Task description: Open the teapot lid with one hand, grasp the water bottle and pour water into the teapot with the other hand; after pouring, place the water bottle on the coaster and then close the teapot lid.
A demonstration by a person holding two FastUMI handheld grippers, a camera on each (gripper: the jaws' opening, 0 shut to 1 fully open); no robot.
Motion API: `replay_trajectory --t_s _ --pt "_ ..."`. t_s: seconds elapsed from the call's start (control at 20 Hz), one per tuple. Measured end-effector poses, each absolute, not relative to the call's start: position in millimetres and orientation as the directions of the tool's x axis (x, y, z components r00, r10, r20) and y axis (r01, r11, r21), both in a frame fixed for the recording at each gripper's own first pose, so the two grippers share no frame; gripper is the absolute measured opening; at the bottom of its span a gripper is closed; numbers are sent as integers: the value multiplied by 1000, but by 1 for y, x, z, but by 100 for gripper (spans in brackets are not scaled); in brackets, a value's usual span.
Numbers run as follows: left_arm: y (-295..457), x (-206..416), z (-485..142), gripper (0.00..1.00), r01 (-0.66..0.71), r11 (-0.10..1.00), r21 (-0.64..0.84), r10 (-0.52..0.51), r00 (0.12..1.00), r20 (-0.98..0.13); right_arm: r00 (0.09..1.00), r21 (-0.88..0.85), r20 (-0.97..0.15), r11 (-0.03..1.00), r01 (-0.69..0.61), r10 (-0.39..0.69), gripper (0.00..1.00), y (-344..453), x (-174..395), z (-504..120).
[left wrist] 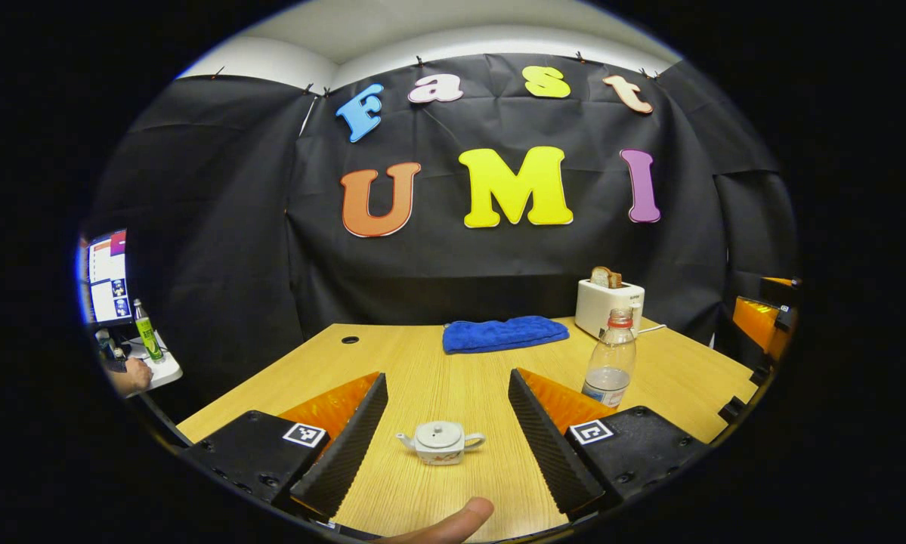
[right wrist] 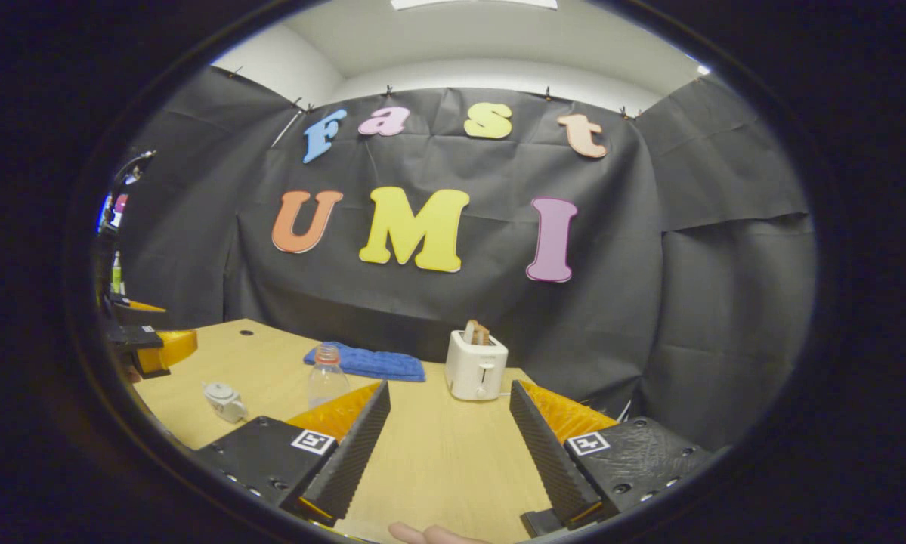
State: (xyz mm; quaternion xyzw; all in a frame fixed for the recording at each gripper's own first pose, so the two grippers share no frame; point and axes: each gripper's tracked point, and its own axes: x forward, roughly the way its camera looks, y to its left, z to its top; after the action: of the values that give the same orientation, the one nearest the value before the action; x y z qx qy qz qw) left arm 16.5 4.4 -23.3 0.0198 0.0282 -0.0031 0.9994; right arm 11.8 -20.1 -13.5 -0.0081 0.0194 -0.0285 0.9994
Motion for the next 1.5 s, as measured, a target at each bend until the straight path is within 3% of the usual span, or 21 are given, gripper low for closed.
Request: replay_trajectory --t_s 0.75,1.3,1.4,1.5 --pt "4 97 -105 100 27 999 -28 -31 991 -128 995 -78 -57 994 72 -76 95 -20 20 -24" --pt "10 109 -121 100 25 997 -70 -35 989 -141 990 -90 -81 990 112 -119 96 -26 23 -32" --pt "9 110 -123 96 32 997 -70 -42 988 -150 990 -100 -86 989 107 -116 96 -23 25 -34" --pt "11 112 -127 87 22 997 -69 -33 986 -161 990 -107 -89 989 104 -114 95 -22 25 -35"
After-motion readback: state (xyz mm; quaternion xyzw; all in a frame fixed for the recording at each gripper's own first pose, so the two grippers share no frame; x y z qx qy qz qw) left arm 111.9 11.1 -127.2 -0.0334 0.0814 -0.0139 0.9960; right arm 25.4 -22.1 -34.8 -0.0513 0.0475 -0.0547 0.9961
